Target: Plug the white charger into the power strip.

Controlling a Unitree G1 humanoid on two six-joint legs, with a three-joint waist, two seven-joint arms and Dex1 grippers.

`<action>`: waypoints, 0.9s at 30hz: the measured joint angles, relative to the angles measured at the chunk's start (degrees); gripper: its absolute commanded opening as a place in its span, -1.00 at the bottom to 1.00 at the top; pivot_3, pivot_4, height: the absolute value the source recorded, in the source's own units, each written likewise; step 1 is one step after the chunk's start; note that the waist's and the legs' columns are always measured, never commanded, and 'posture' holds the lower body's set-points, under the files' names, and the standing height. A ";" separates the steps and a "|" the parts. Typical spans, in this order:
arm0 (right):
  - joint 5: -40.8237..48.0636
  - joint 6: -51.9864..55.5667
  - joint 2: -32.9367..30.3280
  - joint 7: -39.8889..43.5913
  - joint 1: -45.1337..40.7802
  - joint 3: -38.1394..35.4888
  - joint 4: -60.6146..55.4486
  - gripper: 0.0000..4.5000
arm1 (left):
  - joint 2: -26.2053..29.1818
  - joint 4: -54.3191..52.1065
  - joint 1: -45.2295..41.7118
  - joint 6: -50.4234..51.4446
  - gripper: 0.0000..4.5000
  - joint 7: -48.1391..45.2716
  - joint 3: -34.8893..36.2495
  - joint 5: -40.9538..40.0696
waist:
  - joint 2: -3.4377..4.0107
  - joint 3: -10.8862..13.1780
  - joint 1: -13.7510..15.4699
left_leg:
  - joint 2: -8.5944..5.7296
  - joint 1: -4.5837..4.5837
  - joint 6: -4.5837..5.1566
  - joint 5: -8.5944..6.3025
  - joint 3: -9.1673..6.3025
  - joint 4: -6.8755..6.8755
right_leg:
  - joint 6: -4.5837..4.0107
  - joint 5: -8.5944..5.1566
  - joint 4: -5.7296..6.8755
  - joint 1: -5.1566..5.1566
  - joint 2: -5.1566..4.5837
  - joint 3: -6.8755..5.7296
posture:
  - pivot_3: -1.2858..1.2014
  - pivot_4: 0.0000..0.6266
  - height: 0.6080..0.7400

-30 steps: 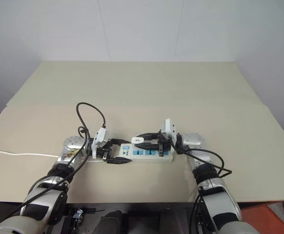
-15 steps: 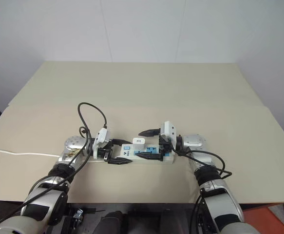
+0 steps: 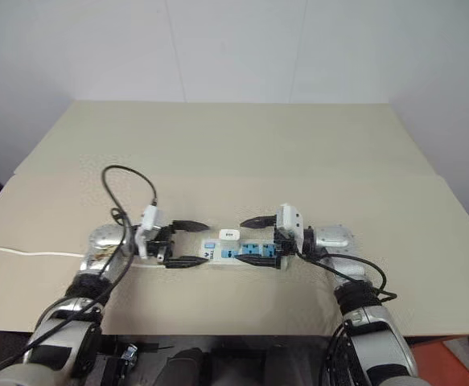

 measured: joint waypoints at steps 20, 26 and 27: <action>7.86 14.44 -33.60 1.41 21.36 -18.66 -24.83 1.00 | 28.25 -18.71 22.61 13.79 0.98 1.20 14.58 -9.76 | 0.44 0.61 0.26 | 0.34 -0.49 -0.07 -0.03 0.59 -0.14 | -0.12 -0.09 0.00 -0.65 0.02 0.07 | 0.03 -0.52 1.00; 7.81 17.28 -35.21 -0.42 25.74 -19.85 -28.23 1.00 | 26.46 -20.38 22.88 14.13 0.98 2.81 14.35 -9.68 | 0.40 0.61 0.16 | 0.34 -0.57 -0.06 -0.03 0.75 -0.13 | -0.11 -0.09 -0.01 -0.72 0.03 0.13 | 0.03 -0.52 1.00; 7.81 17.32 -35.21 -0.85 26.49 -20.10 -28.66 1.00 | 26.28 -20.38 22.62 14.19 0.98 2.91 14.23 -9.66 | 0.40 0.61 0.14 | 0.34 -0.57 -0.06 -0.03 0.76 -0.13 | -0.11 -0.09 -0.01 -0.73 0.04 0.14 | 0.03 -0.52 1.00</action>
